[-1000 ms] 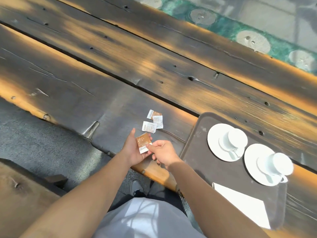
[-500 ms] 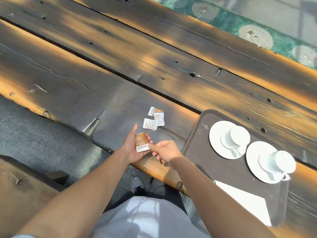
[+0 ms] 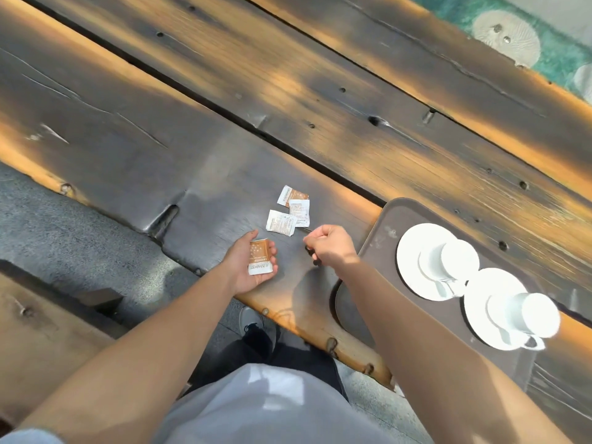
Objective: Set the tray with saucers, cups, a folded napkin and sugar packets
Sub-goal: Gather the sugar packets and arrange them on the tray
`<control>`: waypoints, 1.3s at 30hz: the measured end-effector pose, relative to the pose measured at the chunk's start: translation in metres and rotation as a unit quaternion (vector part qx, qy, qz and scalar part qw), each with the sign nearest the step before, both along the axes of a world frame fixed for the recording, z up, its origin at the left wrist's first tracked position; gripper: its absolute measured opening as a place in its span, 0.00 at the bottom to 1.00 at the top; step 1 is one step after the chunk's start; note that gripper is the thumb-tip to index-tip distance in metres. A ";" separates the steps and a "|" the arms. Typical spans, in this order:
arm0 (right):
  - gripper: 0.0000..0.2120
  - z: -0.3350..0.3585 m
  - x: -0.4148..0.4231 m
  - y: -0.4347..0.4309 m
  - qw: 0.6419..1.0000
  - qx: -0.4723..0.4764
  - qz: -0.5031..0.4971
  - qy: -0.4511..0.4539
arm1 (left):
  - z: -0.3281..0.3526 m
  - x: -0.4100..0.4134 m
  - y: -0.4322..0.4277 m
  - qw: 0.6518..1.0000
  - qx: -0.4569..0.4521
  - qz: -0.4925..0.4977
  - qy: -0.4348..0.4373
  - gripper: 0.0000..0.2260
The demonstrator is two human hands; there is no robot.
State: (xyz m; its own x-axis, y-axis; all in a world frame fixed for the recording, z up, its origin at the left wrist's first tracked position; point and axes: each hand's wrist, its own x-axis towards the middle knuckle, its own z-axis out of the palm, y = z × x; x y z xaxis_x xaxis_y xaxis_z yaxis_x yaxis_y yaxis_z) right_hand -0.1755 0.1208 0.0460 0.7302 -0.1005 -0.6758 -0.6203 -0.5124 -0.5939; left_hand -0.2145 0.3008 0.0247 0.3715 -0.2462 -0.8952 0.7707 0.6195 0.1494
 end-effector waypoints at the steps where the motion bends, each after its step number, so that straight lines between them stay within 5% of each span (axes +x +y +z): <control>1: 0.06 -0.003 0.007 0.000 1.000 -0.010 0.008 -0.007 | -0.003 0.002 0.000 1.000 -0.002 0.001 0.003 0.20; 17: 0.07 -0.029 0.112 0.042 0.962 -0.163 0.198 -0.088 | -0.029 0.026 -0.005 0.999 0.014 0.009 0.042 0.19; 23: 0.17 -0.043 0.115 0.051 0.939 -0.209 0.249 -0.113 | -0.030 0.033 -0.008 0.998 0.032 -0.012 0.051 0.21; 39: 0.06 -0.037 0.096 0.043 0.936 -0.214 0.248 -0.128 | -0.020 0.023 -0.005 0.998 0.041 -0.006 0.043 0.21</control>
State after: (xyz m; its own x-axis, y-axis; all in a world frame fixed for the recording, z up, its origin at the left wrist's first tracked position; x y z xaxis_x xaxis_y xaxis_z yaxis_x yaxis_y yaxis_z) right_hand -0.0792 0.1643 0.0093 0.8908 0.0724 -0.4486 -0.1089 -0.9245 -0.3654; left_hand -0.1918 0.2956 0.0050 0.2902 -0.1756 -0.9407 0.7906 0.5979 0.1323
